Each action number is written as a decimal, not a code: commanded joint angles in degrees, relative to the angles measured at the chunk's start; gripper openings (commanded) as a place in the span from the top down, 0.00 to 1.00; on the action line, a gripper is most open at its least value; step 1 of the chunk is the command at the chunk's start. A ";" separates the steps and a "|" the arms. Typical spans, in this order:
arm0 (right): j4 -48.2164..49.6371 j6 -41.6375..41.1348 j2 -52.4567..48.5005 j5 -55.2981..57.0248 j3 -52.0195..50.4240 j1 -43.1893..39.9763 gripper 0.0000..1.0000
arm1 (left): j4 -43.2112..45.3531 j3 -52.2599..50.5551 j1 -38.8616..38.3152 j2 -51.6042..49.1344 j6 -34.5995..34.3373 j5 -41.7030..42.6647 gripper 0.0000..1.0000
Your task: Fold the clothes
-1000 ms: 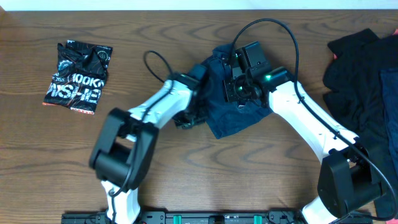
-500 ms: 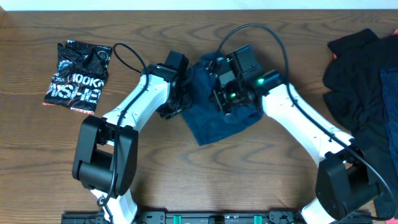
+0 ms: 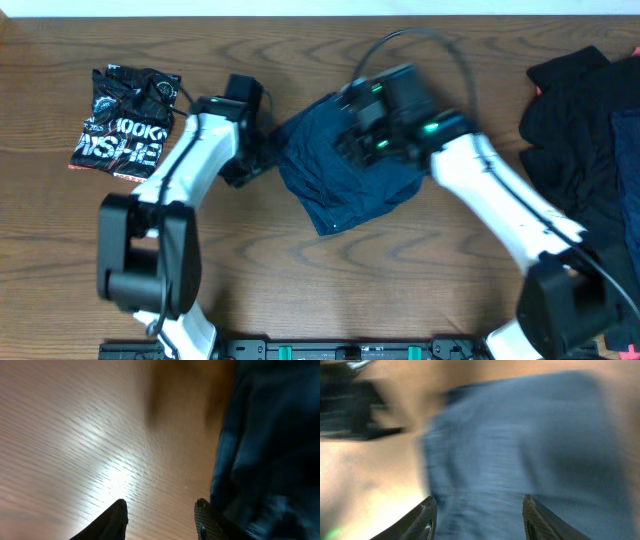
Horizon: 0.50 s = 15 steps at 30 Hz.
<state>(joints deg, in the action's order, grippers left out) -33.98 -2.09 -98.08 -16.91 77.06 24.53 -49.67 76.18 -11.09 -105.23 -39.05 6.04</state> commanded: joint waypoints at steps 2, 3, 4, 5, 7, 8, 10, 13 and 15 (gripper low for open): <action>-3.52 -2.60 3.74 10.54 1.79 -8.37 0.58 | 5.27 -0.09 -1.42 7.15 8.44 2.03 0.54; -4.76 -2.58 3.10 9.84 1.79 -9.84 0.65 | 8.07 -0.09 -2.38 7.82 11.28 4.09 0.51; -5.92 -2.51 2.36 8.37 1.77 -10.95 0.71 | 11.17 -0.09 -3.39 8.04 13.55 5.88 0.47; -6.62 -2.34 1.60 7.19 1.73 -11.52 0.74 | 13.62 -0.09 -4.17 8.04 15.02 7.10 0.45; -8.00 -0.96 -0.68 4.48 1.44 -12.04 0.77 | 19.23 -0.11 -5.86 7.04 16.92 9.11 0.41; -8.55 -1.03 -2.01 4.48 1.36 -12.02 0.78 | 22.14 -0.11 -6.75 6.10 17.97 10.29 0.41; -8.66 -1.49 -4.33 4.07 1.11 -11.58 0.80 | 26.58 -0.11 -8.02 4.02 19.54 11.56 0.41; -8.20 -2.99 -8.50 2.78 1.09 -10.51 0.80 | 29.90 -0.11 -9.31 -0.83 20.20 11.32 0.41; -8.13 -4.61 -10.56 2.71 1.09 -9.94 0.80 | 29.22 -0.11 -9.31 -3.50 20.20 11.21 0.41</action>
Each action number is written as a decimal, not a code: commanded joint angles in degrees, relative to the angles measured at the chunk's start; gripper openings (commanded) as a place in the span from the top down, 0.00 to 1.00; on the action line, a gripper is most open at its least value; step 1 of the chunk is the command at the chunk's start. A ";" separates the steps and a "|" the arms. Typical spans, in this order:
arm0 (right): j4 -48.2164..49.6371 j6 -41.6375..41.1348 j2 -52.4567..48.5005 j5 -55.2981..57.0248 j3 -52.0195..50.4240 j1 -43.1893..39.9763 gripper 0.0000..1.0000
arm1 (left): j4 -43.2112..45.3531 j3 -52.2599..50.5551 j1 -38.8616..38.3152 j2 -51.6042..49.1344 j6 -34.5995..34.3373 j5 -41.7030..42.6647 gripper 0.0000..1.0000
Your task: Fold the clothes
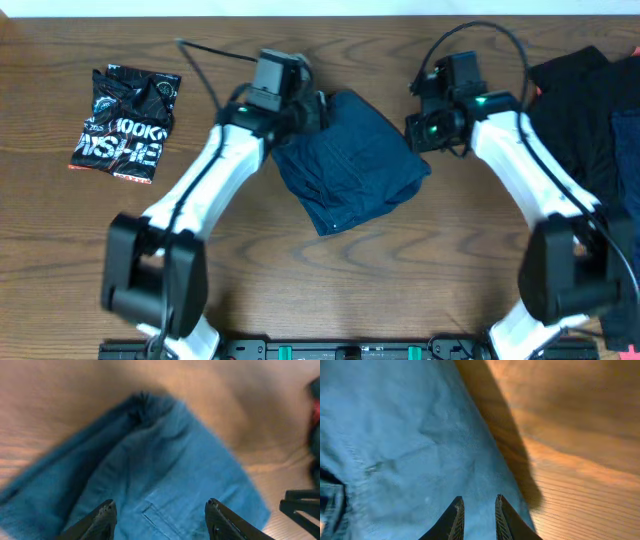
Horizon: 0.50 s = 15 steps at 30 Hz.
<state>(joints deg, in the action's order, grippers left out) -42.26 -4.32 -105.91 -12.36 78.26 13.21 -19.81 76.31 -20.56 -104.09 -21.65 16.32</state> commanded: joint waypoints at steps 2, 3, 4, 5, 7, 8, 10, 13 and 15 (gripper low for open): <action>-0.33 -3.39 -4.46 -1.84 -0.11 1.73 0.80 | -1.97 -0.24 0.74 -7.21 2.73 -0.31 0.42; -0.66 -3.48 -5.18 -1.88 -0.11 1.79 0.81 | -2.73 -0.24 1.09 -8.15 2.71 -1.29 0.45; -0.96 -3.58 -5.95 -2.08 -0.13 1.90 0.80 | -3.61 -0.24 1.55 -9.05 2.45 -2.86 0.46; -1.36 -3.56 -6.54 -2.08 -0.17 1.99 0.80 | -4.31 -0.24 1.99 -9.60 2.29 -4.13 0.46; -2.51 -3.48 -7.72 -2.03 -0.17 2.21 0.80 | -5.92 -0.24 2.91 -10.10 1.79 -6.45 0.46; -3.08 -3.34 -8.11 -2.03 -0.22 2.21 0.80 | -6.73 -0.24 3.28 -10.14 1.16 -7.39 0.46; -4.17 -3.37 -9.01 -2.03 -0.44 2.19 0.80 | -8.17 -0.24 3.93 -10.16 0.09 -8.33 0.46; -4.87 -3.43 -10.16 -1.88 -1.01 2.19 0.81 | -10.25 -0.24 4.04 -10.78 -0.04 -8.50 0.47; -4.87 -4.37 -10.43 -1.07 -1.40 2.19 0.82 | -11.85 -0.31 3.96 -11.69 -0.04 -8.48 0.48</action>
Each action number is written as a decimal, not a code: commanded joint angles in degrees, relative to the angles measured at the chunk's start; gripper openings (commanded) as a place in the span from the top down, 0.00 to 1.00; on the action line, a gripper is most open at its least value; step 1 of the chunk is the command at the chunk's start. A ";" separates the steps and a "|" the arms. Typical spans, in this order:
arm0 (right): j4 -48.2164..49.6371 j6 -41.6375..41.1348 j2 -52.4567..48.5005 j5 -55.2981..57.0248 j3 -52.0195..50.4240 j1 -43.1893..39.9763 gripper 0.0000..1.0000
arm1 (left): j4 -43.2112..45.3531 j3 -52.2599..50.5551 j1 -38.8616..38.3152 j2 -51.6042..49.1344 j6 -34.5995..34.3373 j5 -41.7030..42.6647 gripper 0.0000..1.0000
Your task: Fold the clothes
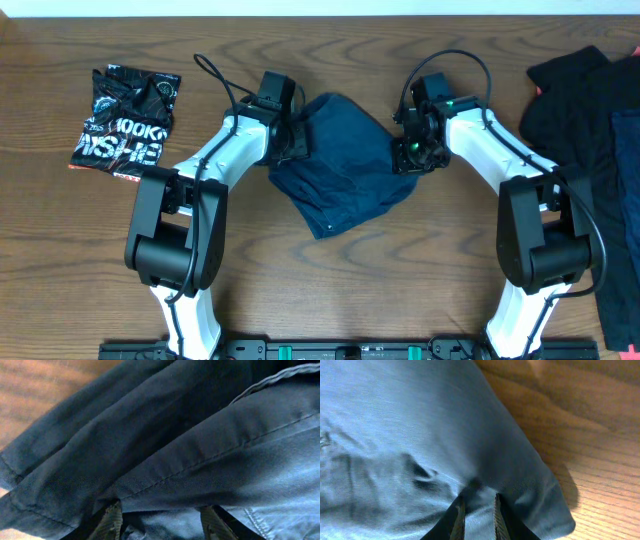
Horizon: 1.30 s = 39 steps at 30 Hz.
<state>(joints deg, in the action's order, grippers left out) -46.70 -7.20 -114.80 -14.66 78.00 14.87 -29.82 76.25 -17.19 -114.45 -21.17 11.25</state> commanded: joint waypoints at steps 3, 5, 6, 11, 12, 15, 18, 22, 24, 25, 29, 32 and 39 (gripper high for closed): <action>-0.48 -1.57 -1.57 1.86 -1.44 0.52 0.81 | -3.26 -1.03 0.50 -2.97 -0.55 -3.65 0.49; -0.44 -1.60 -1.57 2.93 -1.44 0.52 0.80 | -5.22 -1.73 0.52 -3.67 -0.63 -3.61 0.53; -0.28 -1.62 -1.57 3.85 -1.44 0.52 0.80 | -6.95 -2.21 0.46 -3.82 -1.81 -3.61 0.54; 5.90 -1.99 -1.57 10.67 -1.44 0.11 0.79 | -17.75 -2.97 -0.98 -3.82 -10.97 1.46 0.55; 8.79 -1.99 -1.57 11.34 -1.42 -0.13 0.78 | -19.37 -2.95 -1.60 -3.67 -12.37 3.63 0.54; 13.79 -1.99 -1.25 11.17 -0.35 -0.61 0.74 | -21.79 -2.80 -2.58 -2.10 -15.78 7.34 0.54; 12.70 -1.99 0.66 11.02 2.67 -0.61 0.73 | -23.30 -1.57 -2.10 1.51 -16.13 6.93 0.54; 8.98 -1.95 6.69 11.65 5.99 -0.81 0.67 | -21.09 0.11 0.17 9.14 -14.01 1.88 0.45; 7.26 -1.95 10.60 11.63 6.73 -1.07 0.61 | -15.02 0.17 1.36 13.27 -7.67 -1.01 0.02; 6.78 -1.95 12.04 11.63 6.73 -1.09 0.58 | -12.13 0.17 1.77 14.56 -3.10 -1.03 0.02; 3.02 -1.95 17.31 11.65 6.73 -1.03 0.50 | -6.99 0.15 2.80 15.23 10.62 -0.96 0.02; 0.22 -1.97 18.56 11.65 6.73 -0.98 0.48 | -7.06 0.15 2.93 12.46 20.50 2.14 0.02; -3.93 -1.99 18.53 11.67 6.62 -0.98 0.47 | -7.15 0.15 3.54 5.46 25.66 2.40 0.02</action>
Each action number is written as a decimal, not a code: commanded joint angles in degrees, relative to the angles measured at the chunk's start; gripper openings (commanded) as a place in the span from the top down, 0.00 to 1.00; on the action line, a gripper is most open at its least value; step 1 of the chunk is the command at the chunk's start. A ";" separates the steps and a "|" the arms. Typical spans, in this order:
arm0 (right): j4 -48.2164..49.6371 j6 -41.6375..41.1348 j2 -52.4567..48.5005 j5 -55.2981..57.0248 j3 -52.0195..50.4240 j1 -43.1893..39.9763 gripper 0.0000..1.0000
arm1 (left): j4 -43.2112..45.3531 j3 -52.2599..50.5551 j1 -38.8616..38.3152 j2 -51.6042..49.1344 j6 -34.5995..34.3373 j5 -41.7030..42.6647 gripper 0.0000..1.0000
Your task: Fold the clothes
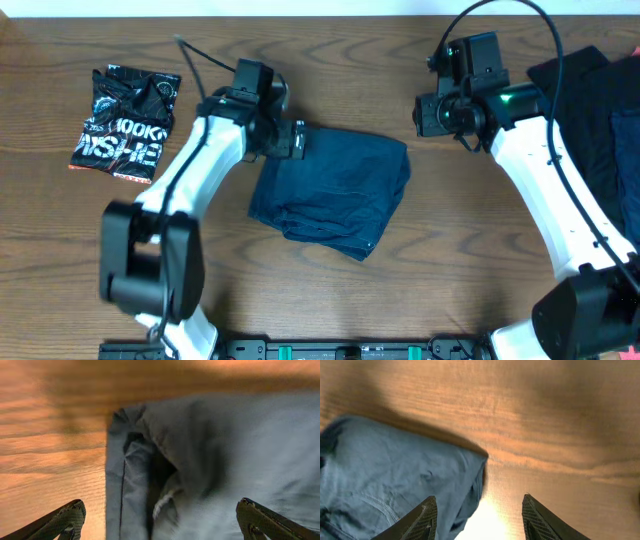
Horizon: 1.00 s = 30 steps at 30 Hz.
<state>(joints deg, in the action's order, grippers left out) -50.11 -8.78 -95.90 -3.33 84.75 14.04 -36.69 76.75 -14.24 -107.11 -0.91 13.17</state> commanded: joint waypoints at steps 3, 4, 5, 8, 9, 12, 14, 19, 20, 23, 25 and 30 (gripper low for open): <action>-0.83 -0.39 -0.37 0.57 -0.13 -0.17 0.47 | -0.31 -0.37 0.83 -4.59 5.40 0.50 0.02; -0.85 -0.42 -0.37 0.57 -0.13 -0.15 0.46 | -0.28 -0.44 0.83 -5.49 5.40 0.50 0.02; -0.96 -0.42 -0.37 0.57 -0.13 -0.15 0.47 | -0.31 -0.46 0.83 -6.36 5.38 0.50 0.02; -1.55 -0.42 -0.37 0.57 -0.13 -0.22 0.47 | -0.33 -0.46 0.83 -9.66 5.35 0.50 0.02; -1.70 -0.39 -0.37 0.57 -0.13 -0.22 0.47 | -0.50 -0.46 0.83 -10.56 5.35 0.52 0.02; -2.05 -0.39 -0.37 0.59 -0.13 -0.22 0.46 | -1.33 -0.46 0.76 -12.87 4.74 0.81 0.01; -2.10 -0.39 -0.37 0.57 -0.13 -0.22 0.46 | -2.10 -0.55 0.66 -13.66 4.74 2.69 0.15; -1.99 -0.39 -0.37 0.66 -0.13 -0.33 0.47 | -2.93 -0.55 0.68 -13.75 4.76 8.22 0.79; -1.99 -0.39 -0.37 0.92 -0.13 -0.39 0.47 | -2.93 -0.55 0.68 -13.62 4.74 8.74 0.94; -2.38 -0.39 -0.37 2.97 -0.13 -0.44 0.46 | -2.82 -0.24 1.29 -12.44 3.54 8.35 0.94; -2.86 -0.39 -0.37 3.82 -0.13 -0.52 0.47 | -2.64 0.74 2.71 -10.91 0.42 6.40 0.94; -3.65 -0.39 -0.37 5.88 -0.13 -0.90 0.47 | 0.35 2.69 9.22 -4.44 -4.13 2.51 0.94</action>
<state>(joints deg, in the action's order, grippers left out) -53.39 -8.78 -96.16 0.08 84.68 13.82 -37.91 77.87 -9.80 -116.38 -1.15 20.45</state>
